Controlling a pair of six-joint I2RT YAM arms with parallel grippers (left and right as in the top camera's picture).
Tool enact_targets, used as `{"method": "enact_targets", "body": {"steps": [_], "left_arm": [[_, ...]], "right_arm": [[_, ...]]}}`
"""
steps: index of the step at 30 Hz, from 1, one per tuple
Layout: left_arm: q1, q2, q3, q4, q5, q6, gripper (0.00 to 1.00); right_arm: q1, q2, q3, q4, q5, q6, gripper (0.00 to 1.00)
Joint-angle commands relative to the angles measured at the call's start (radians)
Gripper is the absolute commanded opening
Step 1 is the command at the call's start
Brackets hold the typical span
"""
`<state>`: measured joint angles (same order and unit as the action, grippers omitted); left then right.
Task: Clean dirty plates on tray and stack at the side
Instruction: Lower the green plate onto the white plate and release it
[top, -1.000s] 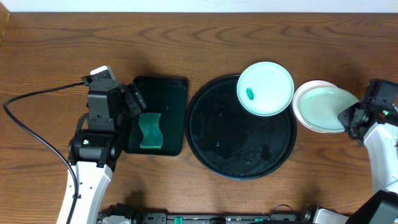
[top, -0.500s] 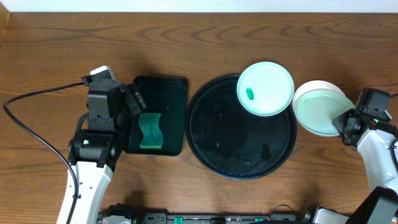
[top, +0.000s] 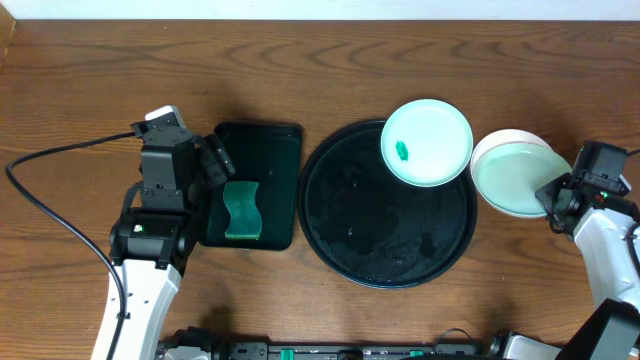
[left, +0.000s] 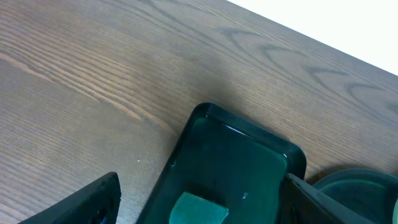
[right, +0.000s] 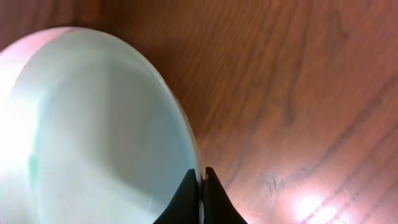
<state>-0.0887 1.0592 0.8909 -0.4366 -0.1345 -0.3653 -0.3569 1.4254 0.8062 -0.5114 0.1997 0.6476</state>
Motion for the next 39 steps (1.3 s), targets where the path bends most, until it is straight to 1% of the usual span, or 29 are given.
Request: {"method": "enact_targets", "body": {"steps": [1,26,28,30,31,33,36,38,39], "left_arm": [[0.003,0.000,0.016,0.004,-0.016,0.006,0.82],[0.003,0.000,0.016,0.004,-0.016,0.006,0.82],[0.003,0.000,0.016,0.004,-0.016,0.006,0.82],[0.003,0.000,0.016,0.004,-0.016,0.006,0.82],[0.003,0.000,0.016,0.004,-0.016,0.006,0.82],[0.003,0.000,0.016,0.004,-0.016,0.006,0.82],[0.003,0.000,0.016,0.004,-0.016,0.006,0.82],[0.003,0.000,0.016,0.004,-0.016,0.006,0.82],[0.003,0.000,0.016,0.004,-0.016,0.006,0.82]], "right_arm": [[-0.002,0.030,-0.021,0.022,0.020,0.017,0.01],[-0.002,0.124,-0.032,0.131,-0.010,0.017,0.02],[-0.002,0.124,-0.032,0.131,-0.011,0.018,0.05],[-0.002,0.124,-0.032,0.130,-0.016,0.017,0.17],[-0.002,0.124,-0.032,0.130,-0.021,0.017,0.20],[-0.002,0.124,-0.032,0.130,-0.025,0.017,0.24],[-0.002,0.124,-0.032,0.129,-0.025,0.017,0.26],[-0.002,0.124,-0.032,0.127,-0.025,0.017,0.31],[-0.002,0.124,-0.032,0.126,-0.025,0.017,0.34]]}}
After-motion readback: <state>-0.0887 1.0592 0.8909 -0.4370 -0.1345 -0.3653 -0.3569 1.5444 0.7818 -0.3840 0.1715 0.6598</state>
